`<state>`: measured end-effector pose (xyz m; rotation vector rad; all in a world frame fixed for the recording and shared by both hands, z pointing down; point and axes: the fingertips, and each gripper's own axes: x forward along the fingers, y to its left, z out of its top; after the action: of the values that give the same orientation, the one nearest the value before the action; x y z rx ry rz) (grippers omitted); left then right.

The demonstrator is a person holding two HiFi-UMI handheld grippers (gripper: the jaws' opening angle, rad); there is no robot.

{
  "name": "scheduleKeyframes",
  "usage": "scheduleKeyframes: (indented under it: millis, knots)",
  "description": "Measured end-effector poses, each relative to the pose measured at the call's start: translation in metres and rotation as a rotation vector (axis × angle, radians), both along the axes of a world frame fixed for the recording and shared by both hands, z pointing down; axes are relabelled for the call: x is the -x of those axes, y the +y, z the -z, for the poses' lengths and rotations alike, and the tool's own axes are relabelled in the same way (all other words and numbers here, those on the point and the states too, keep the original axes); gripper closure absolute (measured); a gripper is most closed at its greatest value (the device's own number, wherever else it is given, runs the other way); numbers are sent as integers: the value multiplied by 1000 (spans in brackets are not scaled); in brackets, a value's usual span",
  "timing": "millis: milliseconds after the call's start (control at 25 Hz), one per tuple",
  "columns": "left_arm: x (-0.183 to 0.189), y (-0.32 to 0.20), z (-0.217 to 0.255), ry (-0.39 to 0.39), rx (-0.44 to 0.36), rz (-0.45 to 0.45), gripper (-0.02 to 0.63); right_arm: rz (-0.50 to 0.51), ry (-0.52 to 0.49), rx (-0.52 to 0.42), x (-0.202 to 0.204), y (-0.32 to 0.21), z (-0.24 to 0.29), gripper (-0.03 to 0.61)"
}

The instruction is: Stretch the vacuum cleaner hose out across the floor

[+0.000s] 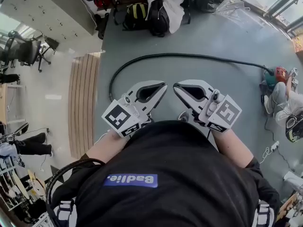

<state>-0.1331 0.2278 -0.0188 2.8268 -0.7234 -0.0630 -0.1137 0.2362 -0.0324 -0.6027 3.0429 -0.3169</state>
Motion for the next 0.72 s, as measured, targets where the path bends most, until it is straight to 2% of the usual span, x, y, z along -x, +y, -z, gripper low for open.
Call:
scheduleKeyframes:
  millis: [240, 720]
  knots:
    - [-16, 6, 1, -7, -9, -11, 606, -6, 27, 0, -14, 2, -6, 574]
    - [-8, 2, 5, -15, -25, -32, 606, -35, 50, -13, -10, -1, -5, 574]
